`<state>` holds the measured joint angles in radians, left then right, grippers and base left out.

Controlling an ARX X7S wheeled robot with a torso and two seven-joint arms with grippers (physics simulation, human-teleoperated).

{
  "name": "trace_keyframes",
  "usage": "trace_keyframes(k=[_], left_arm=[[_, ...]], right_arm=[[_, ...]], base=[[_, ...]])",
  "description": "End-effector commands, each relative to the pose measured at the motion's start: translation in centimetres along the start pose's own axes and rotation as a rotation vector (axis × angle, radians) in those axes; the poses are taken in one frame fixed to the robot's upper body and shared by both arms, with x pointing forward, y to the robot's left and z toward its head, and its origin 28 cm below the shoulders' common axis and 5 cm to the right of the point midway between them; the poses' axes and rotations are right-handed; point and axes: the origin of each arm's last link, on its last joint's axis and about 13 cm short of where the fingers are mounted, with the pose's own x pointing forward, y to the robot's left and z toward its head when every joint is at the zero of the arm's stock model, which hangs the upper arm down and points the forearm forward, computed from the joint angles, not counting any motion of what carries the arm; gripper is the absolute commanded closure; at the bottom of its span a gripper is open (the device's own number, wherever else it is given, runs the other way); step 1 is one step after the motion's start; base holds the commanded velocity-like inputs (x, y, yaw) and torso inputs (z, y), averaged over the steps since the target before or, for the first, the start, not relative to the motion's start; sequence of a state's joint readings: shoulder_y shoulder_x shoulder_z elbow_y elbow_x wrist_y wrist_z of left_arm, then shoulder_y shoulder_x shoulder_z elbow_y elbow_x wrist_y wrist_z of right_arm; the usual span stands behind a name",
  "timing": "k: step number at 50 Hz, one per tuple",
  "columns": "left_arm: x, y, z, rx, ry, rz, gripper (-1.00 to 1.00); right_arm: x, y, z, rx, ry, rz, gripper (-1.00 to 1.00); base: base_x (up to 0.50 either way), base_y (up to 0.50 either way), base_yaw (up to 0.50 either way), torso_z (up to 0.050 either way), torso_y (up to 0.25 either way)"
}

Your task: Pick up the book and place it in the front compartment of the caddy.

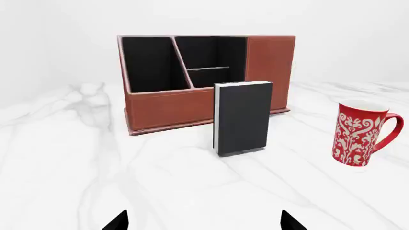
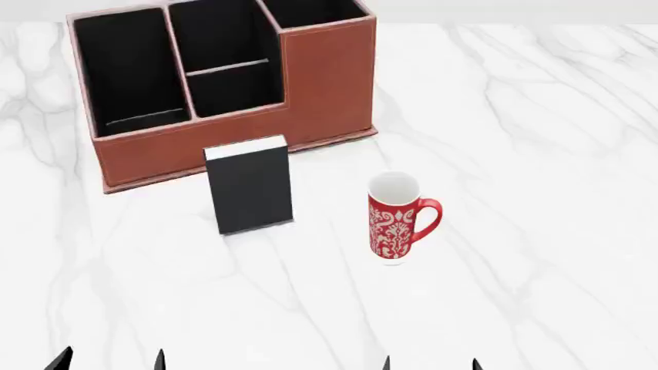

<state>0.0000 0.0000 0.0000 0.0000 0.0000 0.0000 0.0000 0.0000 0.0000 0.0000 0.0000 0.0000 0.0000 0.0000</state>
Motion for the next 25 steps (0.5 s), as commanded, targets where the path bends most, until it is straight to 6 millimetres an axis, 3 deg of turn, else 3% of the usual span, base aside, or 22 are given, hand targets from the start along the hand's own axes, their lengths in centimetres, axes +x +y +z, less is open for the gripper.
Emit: trace_keyframes(k=[1, 3, 8, 12, 16, 19, 25], left_arm=[[-1.1, 0.6, -0.2, -0.007, 0.001, 0.003, -1.0], [-1.9, 1.2, 0.0, -0.012, -0.006, 0.02, -1.0], [-2.6, 1.7, 0.0, -0.006, -0.007, -0.004, -1.0], [-2.8, 1.7, -0.2, 0.012, -0.014, -0.007, -1.0], [-2.7, 1.9, 0.9, -0.024, 0.003, -0.014, -1.0], [-2.1, 2.0, 3.1, -0.081, -0.007, -0.03, -1.0], [-0.2, 1.8, 8.4, -0.068, -0.106, -0.042, -1.0]], right_arm=[[-1.5, 0.8, -1.2, -0.089, 0.043, 0.01, -1.0], [-2.5, 0.9, -1.4, -0.014, 0.046, 0.01, -1.0], [-3.8, 0.9, -0.3, -0.018, 0.025, -0.027, -1.0], [-4.1, 0.8, 0.2, -0.065, -0.006, -0.083, -1.0], [-4.3, 0.6, 1.2, -0.015, -0.032, -0.088, -1.0], [-4.1, -0.2, 3.0, -0.054, -0.066, -0.125, -1.0], [-4.3, -2.6, 9.1, -0.019, -0.22, -0.208, -1.0]], base=[[0.0, 0.0, 0.0, 0.0, 0.0], [0.0, 0.0, 0.0, 0.0, 0.0], [0.0, 0.0, 0.0, 0.0, 0.0], [0.0, 0.0, 0.0, 0.0, 0.0], [0.0, 0.0, 0.0, 0.0, 0.0], [0.0, 0.0, 0.0, 0.0, 0.0], [0.0, 0.0, 0.0, 0.0, 0.0]])
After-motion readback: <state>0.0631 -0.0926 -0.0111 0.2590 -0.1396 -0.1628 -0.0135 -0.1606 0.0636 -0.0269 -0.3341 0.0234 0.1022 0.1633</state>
